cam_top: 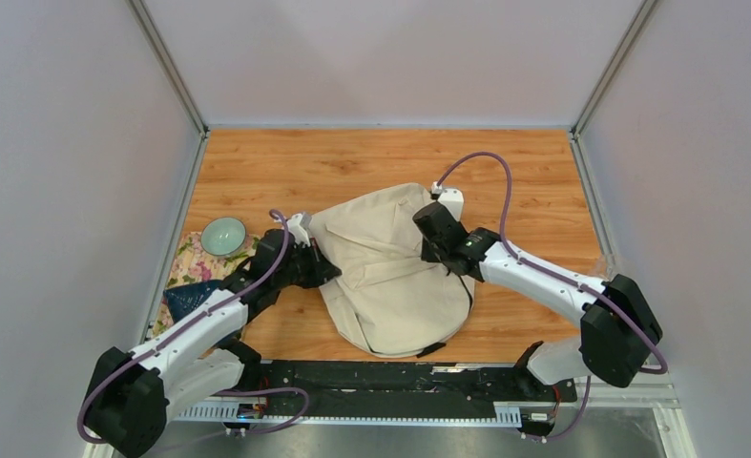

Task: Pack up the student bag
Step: Zip the student bag at the center of the board.

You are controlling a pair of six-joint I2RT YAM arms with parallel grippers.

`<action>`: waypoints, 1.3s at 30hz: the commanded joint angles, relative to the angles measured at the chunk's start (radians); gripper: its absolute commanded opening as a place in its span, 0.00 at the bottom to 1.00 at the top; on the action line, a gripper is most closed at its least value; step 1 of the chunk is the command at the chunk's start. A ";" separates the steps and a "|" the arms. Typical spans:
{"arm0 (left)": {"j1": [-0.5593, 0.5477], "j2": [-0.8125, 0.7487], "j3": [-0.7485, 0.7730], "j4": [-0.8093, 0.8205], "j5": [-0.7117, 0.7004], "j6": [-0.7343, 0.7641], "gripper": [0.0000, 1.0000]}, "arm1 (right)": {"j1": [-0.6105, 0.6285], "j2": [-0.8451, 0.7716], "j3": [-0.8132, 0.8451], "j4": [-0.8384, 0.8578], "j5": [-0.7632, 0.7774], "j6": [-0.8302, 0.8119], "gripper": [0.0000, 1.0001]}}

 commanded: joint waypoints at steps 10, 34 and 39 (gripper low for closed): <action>0.082 0.005 0.025 -0.012 0.175 -0.009 0.49 | -0.065 -0.080 -0.073 0.109 -0.083 0.026 0.00; -0.017 0.091 -0.098 0.298 0.159 -0.303 0.30 | -0.064 -0.134 -0.125 0.153 -0.169 0.052 0.00; -0.014 0.103 -0.076 0.214 0.129 -0.222 0.00 | -0.067 -0.120 -0.122 0.128 -0.110 0.050 0.00</action>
